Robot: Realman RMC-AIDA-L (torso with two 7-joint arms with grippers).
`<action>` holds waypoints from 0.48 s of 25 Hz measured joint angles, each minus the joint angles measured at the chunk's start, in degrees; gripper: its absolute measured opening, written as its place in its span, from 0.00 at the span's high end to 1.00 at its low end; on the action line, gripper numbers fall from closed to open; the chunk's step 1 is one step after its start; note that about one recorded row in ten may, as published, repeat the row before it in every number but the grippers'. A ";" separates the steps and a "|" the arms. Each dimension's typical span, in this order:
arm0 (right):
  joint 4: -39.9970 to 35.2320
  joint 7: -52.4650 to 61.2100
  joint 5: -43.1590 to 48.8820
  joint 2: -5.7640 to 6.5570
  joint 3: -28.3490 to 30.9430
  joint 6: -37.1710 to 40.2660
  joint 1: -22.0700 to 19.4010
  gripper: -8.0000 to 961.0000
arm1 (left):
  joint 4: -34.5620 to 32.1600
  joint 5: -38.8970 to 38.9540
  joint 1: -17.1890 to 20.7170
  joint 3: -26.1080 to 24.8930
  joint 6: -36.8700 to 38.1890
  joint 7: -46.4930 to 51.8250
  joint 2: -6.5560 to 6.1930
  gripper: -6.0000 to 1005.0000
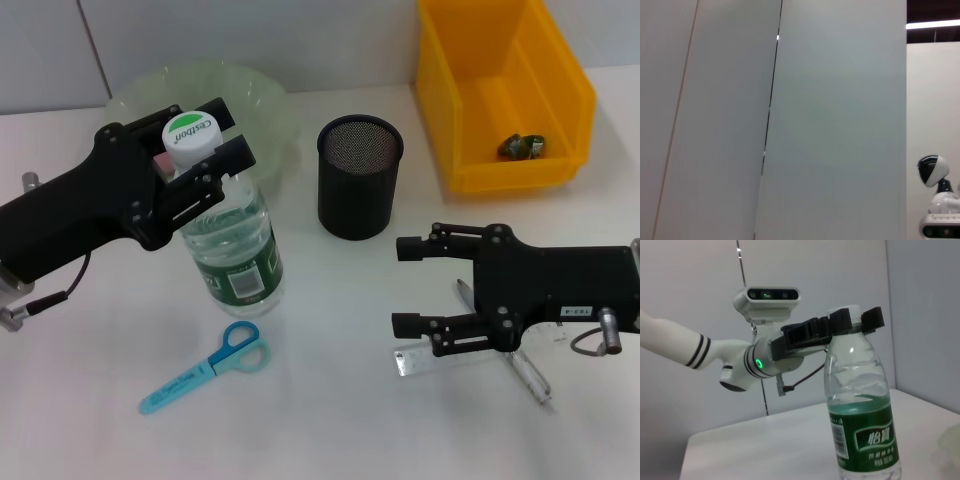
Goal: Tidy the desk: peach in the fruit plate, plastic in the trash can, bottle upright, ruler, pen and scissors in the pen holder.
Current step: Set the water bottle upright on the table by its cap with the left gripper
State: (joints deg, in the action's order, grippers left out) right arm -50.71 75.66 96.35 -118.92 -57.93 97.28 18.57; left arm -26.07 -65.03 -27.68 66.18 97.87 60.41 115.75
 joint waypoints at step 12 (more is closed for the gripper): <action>0.12 -1.33 2.44 -0.11 7.09 -0.01 -1.91 0.13 | -0.39 -0.20 0.77 -0.54 -5.37 -4.38 0.00 0.56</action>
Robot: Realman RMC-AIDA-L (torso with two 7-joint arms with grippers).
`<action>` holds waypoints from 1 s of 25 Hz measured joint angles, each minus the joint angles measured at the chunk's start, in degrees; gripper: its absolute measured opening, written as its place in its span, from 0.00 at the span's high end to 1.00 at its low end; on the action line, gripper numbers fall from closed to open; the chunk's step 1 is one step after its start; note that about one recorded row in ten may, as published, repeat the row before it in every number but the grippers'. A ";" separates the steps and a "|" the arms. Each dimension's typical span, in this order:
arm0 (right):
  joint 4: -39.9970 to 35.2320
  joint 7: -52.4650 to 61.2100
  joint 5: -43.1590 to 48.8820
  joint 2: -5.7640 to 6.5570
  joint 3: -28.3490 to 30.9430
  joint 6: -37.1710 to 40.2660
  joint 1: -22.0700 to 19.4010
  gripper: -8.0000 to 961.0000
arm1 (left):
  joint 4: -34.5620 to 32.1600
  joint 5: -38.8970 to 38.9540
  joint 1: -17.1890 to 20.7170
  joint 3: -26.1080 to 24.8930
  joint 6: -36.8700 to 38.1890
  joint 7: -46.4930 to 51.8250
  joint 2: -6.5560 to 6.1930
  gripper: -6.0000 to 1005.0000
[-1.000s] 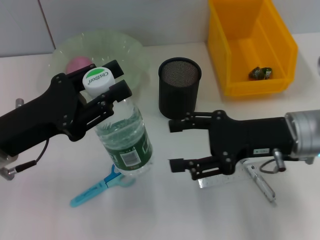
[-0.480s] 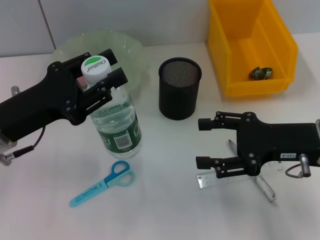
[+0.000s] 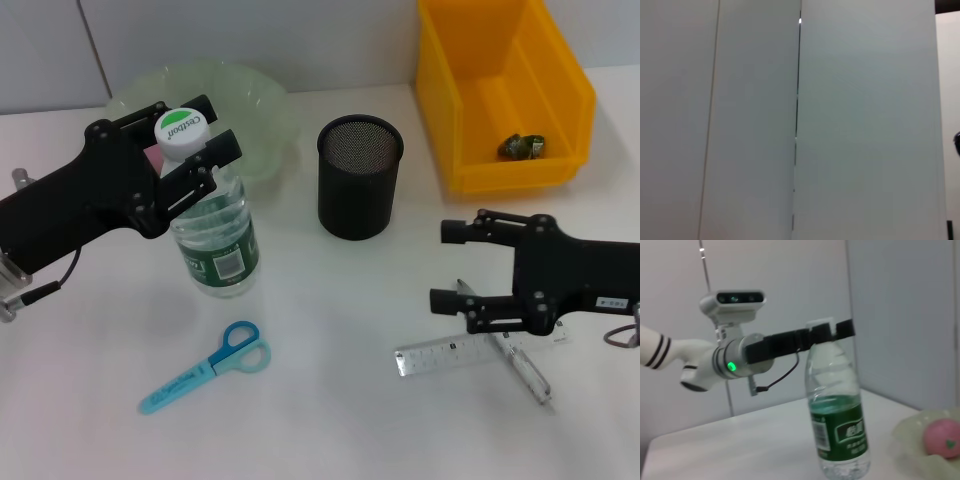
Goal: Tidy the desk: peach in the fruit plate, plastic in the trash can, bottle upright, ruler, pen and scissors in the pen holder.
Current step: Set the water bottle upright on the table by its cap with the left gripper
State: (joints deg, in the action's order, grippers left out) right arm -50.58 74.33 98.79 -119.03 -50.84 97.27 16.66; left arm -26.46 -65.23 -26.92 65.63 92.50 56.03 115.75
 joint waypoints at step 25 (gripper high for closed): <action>1.64 -1.07 0.19 0.12 2.48 -1.10 -1.38 0.13 | 0.05 0.12 1.52 -1.48 -11.85 -10.70 2.25 0.56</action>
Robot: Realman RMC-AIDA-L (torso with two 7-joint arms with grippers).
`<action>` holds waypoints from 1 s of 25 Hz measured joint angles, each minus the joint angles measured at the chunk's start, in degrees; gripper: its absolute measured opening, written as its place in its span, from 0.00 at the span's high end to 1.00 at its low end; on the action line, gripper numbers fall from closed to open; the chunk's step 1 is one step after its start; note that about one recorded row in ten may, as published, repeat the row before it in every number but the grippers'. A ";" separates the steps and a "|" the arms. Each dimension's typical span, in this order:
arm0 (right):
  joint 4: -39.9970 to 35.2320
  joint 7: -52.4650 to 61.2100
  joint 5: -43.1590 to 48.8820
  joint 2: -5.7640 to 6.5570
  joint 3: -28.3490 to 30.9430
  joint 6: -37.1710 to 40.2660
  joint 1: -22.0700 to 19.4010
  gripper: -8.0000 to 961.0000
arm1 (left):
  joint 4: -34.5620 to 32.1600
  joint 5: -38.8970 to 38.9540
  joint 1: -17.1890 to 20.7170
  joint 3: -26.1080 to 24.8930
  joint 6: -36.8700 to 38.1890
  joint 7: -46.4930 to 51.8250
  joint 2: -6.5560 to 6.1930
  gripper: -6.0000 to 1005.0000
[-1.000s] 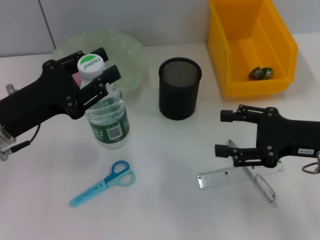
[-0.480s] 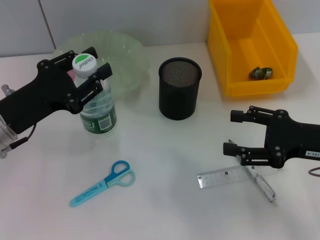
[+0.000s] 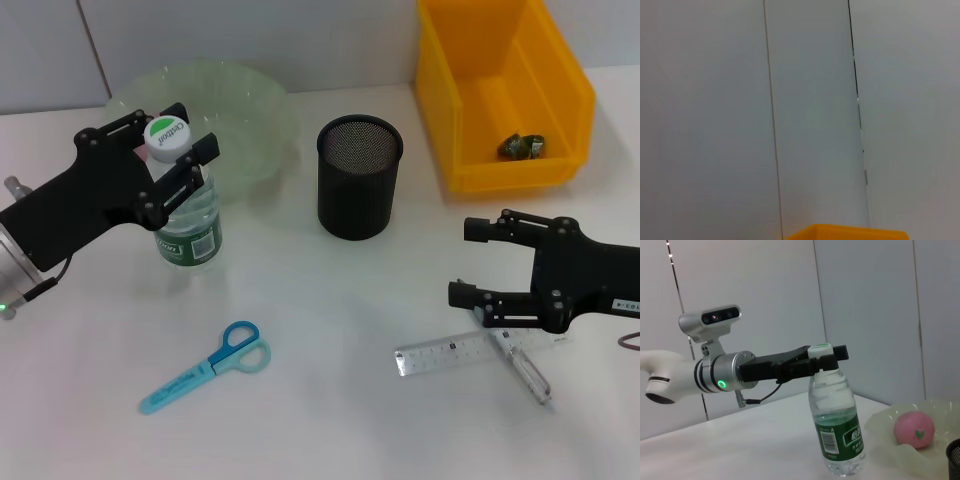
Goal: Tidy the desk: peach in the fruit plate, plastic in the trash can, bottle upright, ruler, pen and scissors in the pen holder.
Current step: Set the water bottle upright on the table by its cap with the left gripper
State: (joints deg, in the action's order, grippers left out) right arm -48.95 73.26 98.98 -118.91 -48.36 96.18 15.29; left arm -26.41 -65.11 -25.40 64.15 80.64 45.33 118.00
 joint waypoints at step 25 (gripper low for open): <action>0.09 -0.65 -0.06 -0.09 0.02 -0.02 0.07 0.13 | 1.72 0.41 -0.27 0.00 -5.85 -2.91 0.53 0.56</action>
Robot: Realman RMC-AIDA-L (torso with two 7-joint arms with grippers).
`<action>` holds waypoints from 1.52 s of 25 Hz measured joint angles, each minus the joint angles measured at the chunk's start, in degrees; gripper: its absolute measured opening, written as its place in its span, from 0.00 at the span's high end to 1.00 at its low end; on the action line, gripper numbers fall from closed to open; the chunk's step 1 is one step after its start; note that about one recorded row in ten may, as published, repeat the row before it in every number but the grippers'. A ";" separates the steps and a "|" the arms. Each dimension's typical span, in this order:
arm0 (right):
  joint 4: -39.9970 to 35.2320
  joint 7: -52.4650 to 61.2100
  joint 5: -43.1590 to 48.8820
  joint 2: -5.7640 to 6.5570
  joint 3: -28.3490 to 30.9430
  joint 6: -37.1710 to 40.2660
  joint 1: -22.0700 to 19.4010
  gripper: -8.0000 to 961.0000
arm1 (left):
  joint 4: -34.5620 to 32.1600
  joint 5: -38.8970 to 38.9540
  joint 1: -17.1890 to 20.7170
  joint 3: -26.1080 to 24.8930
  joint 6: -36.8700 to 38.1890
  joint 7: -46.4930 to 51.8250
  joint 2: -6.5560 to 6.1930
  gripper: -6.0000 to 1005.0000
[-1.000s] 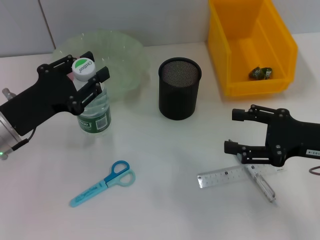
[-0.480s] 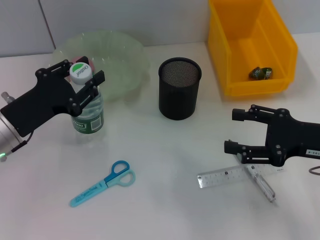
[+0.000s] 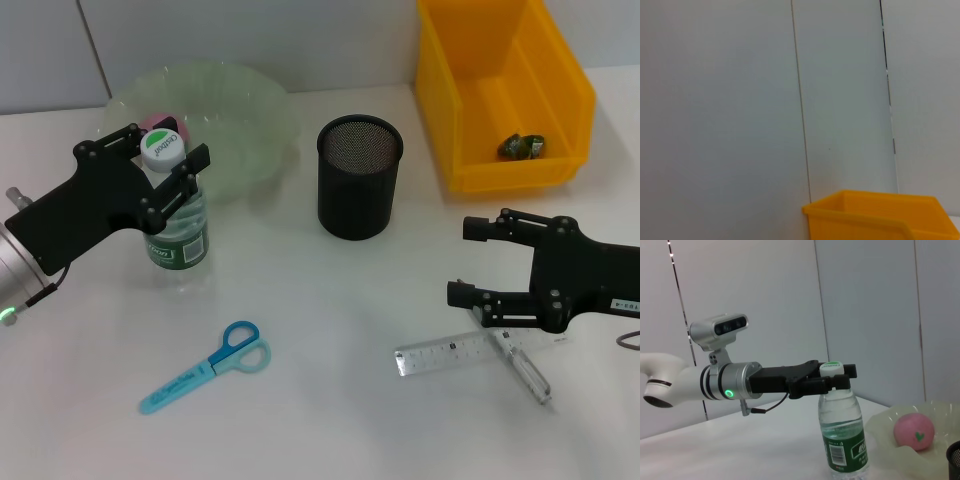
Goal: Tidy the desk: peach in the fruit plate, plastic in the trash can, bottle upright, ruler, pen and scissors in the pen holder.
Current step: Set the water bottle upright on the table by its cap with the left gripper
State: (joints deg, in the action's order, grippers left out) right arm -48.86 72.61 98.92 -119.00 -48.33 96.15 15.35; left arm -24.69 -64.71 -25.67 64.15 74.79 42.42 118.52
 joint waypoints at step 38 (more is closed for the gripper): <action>0.70 -0.02 0.04 0.01 0.00 -0.09 0.38 0.13 | 1.37 0.39 -0.54 -0.10 -3.75 -0.23 0.04 0.56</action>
State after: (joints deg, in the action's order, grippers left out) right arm -48.16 72.59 98.96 -118.98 -48.34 96.06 15.74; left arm -23.32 -64.32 -26.21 64.05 71.04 42.19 118.56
